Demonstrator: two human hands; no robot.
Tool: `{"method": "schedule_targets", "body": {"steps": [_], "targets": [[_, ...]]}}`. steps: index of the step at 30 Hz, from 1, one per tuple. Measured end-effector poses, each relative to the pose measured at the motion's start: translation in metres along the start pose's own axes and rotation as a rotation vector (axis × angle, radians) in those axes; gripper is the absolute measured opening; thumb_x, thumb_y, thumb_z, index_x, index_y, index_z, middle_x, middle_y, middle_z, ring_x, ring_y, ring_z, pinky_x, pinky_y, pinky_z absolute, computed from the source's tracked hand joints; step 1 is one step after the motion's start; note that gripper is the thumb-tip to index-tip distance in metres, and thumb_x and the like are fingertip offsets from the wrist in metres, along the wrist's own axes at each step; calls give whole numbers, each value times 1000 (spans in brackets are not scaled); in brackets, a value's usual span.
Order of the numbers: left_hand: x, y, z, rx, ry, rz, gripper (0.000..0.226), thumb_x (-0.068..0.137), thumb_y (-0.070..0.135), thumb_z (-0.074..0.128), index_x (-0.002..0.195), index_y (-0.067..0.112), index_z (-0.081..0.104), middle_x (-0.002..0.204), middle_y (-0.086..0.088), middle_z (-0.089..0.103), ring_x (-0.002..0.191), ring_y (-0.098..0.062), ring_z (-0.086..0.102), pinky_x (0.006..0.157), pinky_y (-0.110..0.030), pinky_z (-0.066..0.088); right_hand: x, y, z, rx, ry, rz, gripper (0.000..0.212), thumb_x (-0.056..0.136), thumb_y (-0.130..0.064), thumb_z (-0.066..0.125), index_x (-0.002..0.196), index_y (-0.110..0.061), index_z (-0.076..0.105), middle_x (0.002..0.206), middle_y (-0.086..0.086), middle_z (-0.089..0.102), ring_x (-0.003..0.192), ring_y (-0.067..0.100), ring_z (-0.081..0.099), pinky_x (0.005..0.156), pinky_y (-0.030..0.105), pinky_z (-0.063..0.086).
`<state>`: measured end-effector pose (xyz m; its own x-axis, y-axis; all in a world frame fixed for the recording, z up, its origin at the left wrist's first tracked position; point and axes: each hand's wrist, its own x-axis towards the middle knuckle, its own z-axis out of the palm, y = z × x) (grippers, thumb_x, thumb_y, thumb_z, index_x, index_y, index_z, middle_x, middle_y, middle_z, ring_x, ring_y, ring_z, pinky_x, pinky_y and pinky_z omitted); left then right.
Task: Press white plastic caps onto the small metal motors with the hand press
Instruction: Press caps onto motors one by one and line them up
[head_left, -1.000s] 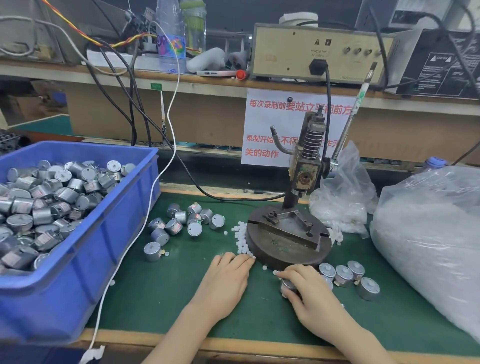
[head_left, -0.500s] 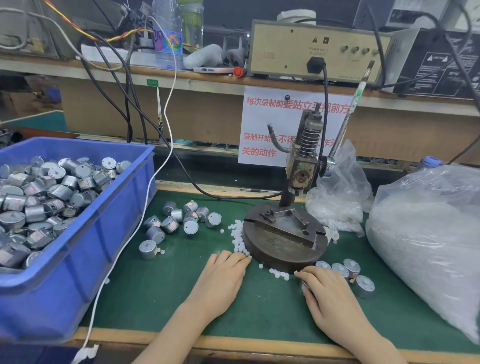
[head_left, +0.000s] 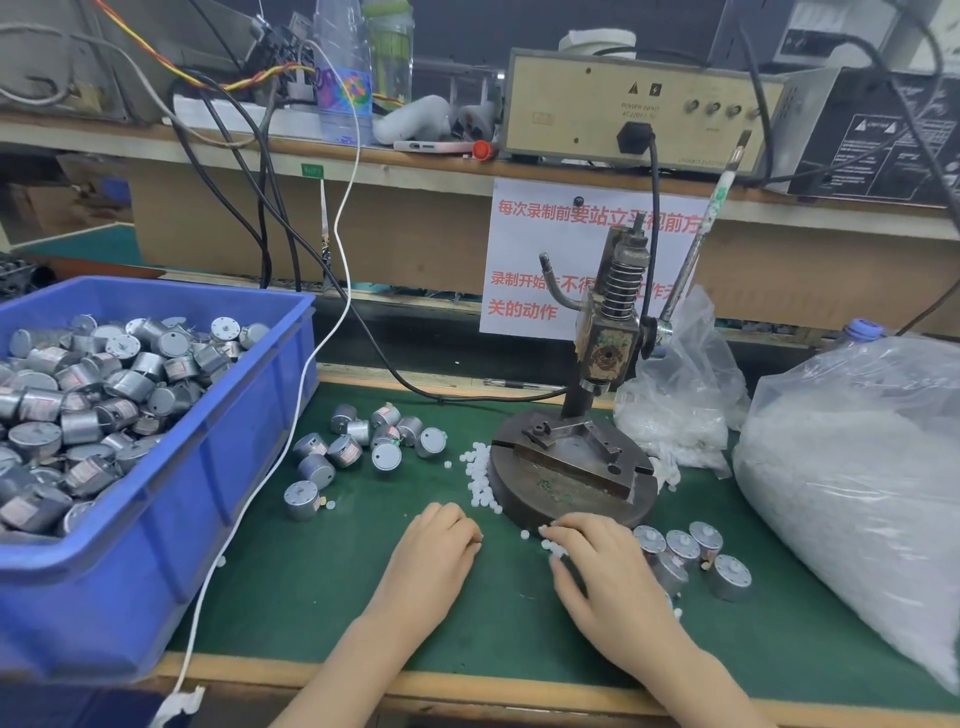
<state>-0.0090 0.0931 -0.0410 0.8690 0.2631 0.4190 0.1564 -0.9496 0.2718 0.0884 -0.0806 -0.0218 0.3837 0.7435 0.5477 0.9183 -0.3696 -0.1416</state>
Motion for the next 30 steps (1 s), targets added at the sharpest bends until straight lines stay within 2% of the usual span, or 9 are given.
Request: {"method": "schedule_targets", "body": {"steps": [3, 6, 8, 10, 13, 16, 22, 27, 30], "targets": [[-7, -14, 3, -95, 32, -60, 15, 94, 22, 50, 98, 12, 60, 100, 3, 53, 96, -15, 44, 85, -18, 31, 32, -26, 6, 63, -43, -47, 25, 73, -11, 73, 98, -12, 69, 96, 1, 64, 91, 22, 62, 81, 29, 47], [-15, -25, -5, -159, 36, -143, 8, 89, 17, 58, 83, 11, 58, 80, 10, 44, 84, -15, 40, 75, -19, 29, 69, -54, 24, 187, -147, -51, 31, 89, -17, 54, 119, -11, 59, 116, 6, 56, 110, 23, 49, 94, 34, 37], [-18, -32, -9, -226, 37, -205, 20, 86, 13, 61, 72, 21, 49, 73, 16, 36, 79, -13, 37, 70, -18, 25, 95, -69, 45, 191, -216, -63, 37, 92, -19, 48, 128, -12, 52, 125, 6, 50, 115, 23, 43, 97, 33, 32], [-20, -34, -11, -286, 46, -243, 30, 83, 11, 63, 69, 27, 43, 72, 17, 37, 78, -12, 38, 69, -16, 27, 118, -78, 66, 157, -281, -22, 38, 94, -20, 46, 131, -10, 48, 129, 7, 46, 118, 26, 41, 97, 36, 35], [-20, -33, -12, -332, 61, -253, 16, 81, 12, 65, 76, 21, 52, 74, 16, 40, 79, -11, 39, 72, -10, 30, 142, -80, 91, 89, -347, 29, 45, 93, -25, 53, 135, -13, 42, 134, 8, 41, 120, 30, 41, 94, 40, 39], [-21, -34, -7, -287, 74, -230, 9, 83, 22, 63, 86, 14, 59, 84, 10, 43, 86, -9, 39, 74, -14, 30, 152, -77, 105, -7, -398, -53, 52, 90, -21, 57, 139, -19, 37, 137, 10, 37, 116, 32, 43, 87, 40, 40], [-21, -34, -7, -318, 117, -219, 6, 89, 16, 57, 90, 12, 62, 85, 10, 42, 87, -9, 40, 76, -16, 29, 160, -77, 111, 20, -330, -131, 30, 89, -12, 57, 115, -3, 45, 126, 13, 45, 110, 29, 45, 83, 35, 34], [-19, -35, -10, -386, 105, -333, 15, 87, 9, 58, 72, 5, 60, 77, 6, 43, 75, -13, 45, 67, -18, 30, 133, -78, 109, 347, -158, 148, 27, 94, -20, 49, 119, -9, 46, 121, 8, 45, 103, 27, 52, 80, 35, 40], [-18, -36, -13, -471, 113, -366, 17, 83, 5, 62, 71, 16, 58, 80, 7, 46, 68, -5, 49, 66, -9, 36, 111, -75, 101, 562, -36, 258, 32, 94, -16, 51, 126, -17, 47, 121, 0, 45, 102, 7, 46, 82, 19, 35]]}}
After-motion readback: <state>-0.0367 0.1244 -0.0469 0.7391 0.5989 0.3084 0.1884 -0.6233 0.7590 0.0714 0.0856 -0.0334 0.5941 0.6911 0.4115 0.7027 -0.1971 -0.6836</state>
